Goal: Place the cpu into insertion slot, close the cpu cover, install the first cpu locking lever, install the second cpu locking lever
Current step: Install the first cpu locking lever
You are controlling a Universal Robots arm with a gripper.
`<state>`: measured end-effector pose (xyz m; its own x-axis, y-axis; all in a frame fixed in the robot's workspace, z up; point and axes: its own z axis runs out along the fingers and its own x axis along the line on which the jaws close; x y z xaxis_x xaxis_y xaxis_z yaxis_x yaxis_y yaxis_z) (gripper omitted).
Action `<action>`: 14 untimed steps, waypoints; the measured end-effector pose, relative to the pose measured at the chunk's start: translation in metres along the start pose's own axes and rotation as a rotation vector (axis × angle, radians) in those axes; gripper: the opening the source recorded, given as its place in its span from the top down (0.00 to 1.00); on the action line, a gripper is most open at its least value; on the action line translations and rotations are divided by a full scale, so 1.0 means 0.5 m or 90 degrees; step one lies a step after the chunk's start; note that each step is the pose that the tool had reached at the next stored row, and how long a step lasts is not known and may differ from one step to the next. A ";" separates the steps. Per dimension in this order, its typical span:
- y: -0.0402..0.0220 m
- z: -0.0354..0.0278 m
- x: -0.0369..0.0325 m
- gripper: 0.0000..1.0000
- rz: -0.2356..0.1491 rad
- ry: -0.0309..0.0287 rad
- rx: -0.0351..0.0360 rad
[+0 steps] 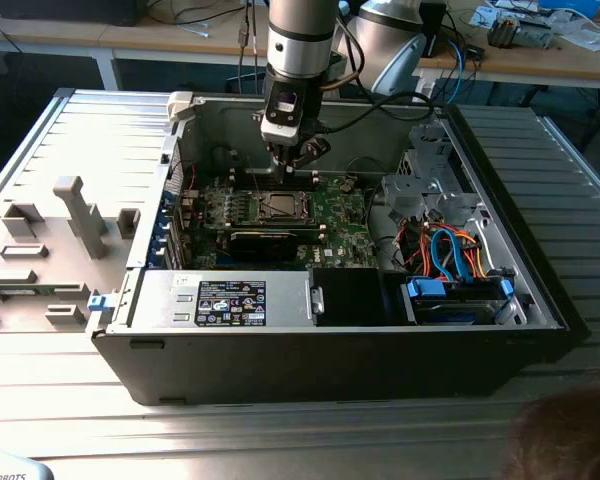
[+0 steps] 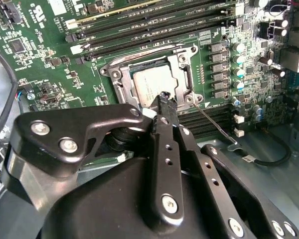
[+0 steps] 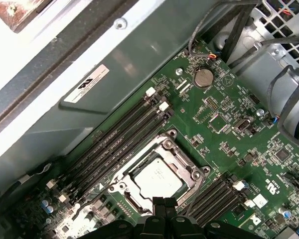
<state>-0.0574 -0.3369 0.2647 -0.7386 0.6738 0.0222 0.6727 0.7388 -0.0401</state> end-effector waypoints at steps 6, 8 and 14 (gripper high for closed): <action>0.000 0.000 0.000 0.89 -0.022 -0.0009 0.0005; 0.000 0.000 0.000 0.89 -0.029 -0.0012 0.0006; 0.000 0.000 0.000 0.89 -0.065 -0.0026 0.0014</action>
<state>-0.0574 -0.3369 0.2647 -0.8039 0.5943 0.0221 0.5933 0.8040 -0.0401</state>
